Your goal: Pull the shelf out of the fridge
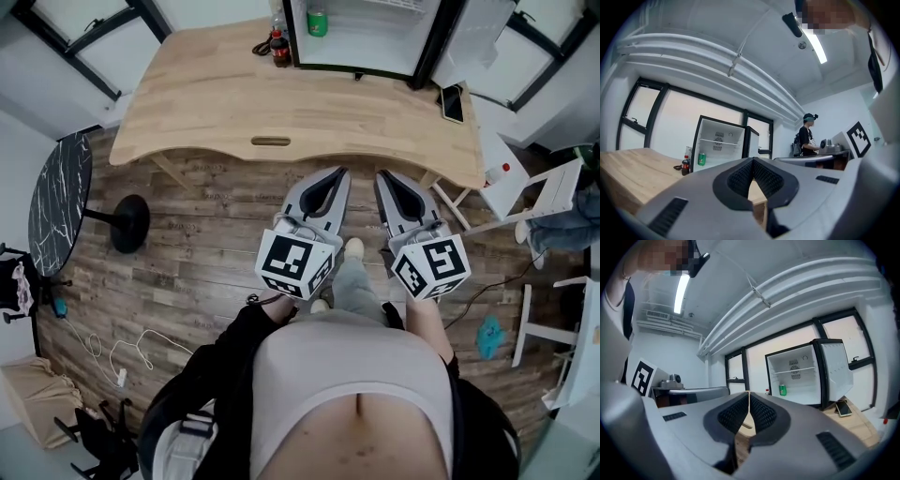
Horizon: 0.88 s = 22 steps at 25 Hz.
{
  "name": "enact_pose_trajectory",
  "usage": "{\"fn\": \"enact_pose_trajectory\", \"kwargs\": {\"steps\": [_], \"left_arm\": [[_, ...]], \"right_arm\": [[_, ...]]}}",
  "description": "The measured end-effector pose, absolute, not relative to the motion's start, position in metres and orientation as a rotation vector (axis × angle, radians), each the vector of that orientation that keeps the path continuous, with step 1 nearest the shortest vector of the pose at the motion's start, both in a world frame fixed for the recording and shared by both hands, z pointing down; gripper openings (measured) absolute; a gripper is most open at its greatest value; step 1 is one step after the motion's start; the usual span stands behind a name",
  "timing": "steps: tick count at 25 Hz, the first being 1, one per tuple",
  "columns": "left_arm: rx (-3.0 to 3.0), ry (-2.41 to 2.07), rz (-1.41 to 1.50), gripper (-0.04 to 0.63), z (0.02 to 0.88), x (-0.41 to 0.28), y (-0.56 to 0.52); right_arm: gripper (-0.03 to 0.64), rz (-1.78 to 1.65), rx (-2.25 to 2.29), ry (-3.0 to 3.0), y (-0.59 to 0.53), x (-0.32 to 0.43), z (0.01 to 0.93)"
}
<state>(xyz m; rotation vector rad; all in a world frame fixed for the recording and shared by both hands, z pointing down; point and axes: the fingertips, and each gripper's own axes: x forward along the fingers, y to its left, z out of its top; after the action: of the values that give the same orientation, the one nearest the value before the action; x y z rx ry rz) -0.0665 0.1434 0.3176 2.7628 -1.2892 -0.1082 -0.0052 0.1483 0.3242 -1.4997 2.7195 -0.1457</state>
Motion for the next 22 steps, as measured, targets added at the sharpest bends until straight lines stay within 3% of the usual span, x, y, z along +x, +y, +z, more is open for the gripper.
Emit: {"fn": "enact_pose_trajectory", "kwargs": {"steps": [22], "left_arm": [[2.731, -1.376, -0.123, 0.005, 0.305, 0.002, -0.043]], "right_arm": [[0.031, -0.137, -1.346, 2.819, -0.033, 0.044, 0.312]]}}
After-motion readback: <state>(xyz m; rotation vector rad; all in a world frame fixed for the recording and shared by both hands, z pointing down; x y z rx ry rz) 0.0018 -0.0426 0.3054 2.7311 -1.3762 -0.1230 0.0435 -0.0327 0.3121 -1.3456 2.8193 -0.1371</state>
